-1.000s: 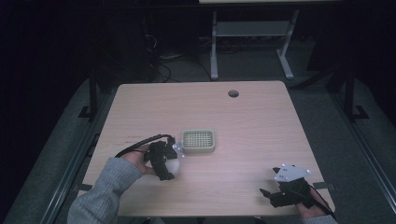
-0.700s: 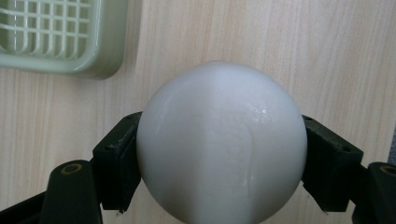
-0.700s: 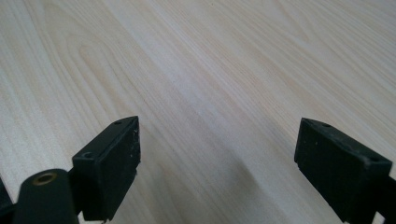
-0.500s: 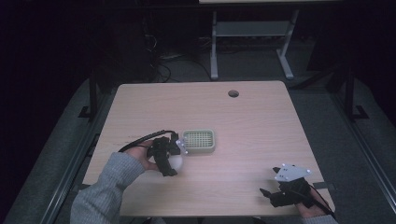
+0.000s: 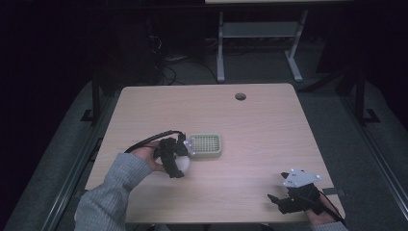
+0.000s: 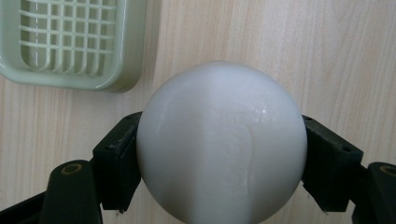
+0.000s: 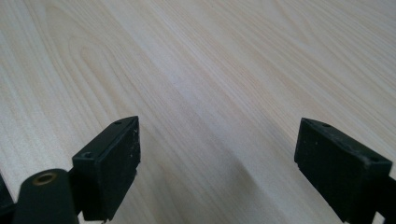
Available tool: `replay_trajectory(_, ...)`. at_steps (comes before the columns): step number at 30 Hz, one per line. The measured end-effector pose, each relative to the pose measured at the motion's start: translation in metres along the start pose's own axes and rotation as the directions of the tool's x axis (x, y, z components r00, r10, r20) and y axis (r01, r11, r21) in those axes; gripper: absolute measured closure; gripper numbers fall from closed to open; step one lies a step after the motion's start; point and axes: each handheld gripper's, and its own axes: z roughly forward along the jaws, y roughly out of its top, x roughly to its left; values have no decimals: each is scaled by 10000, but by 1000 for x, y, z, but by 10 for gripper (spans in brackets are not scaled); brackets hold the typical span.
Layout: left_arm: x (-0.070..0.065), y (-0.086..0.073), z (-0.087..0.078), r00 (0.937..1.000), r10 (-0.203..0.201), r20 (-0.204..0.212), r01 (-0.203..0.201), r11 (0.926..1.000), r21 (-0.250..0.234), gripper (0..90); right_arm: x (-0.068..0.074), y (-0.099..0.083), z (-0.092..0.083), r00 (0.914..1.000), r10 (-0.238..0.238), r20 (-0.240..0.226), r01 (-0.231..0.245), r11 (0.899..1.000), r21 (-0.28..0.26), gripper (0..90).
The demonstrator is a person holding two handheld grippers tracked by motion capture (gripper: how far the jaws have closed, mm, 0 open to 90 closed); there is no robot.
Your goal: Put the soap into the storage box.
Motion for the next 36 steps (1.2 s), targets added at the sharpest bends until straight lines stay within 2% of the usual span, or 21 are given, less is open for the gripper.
replay_trajectory(10, 6, 8, -2, 10000, 92, -24, -92, 10000, 4, 242, 0, 0, -1, 10000, 5, 7, -5, 10000, -16, 139)
replay_trajectory(36, 29, 46, -2, 9980, 626, -116, -624, 9979, 184, 242, -1, 0, -1, 10000, 54, 23, -54, 9999, -98, 140)
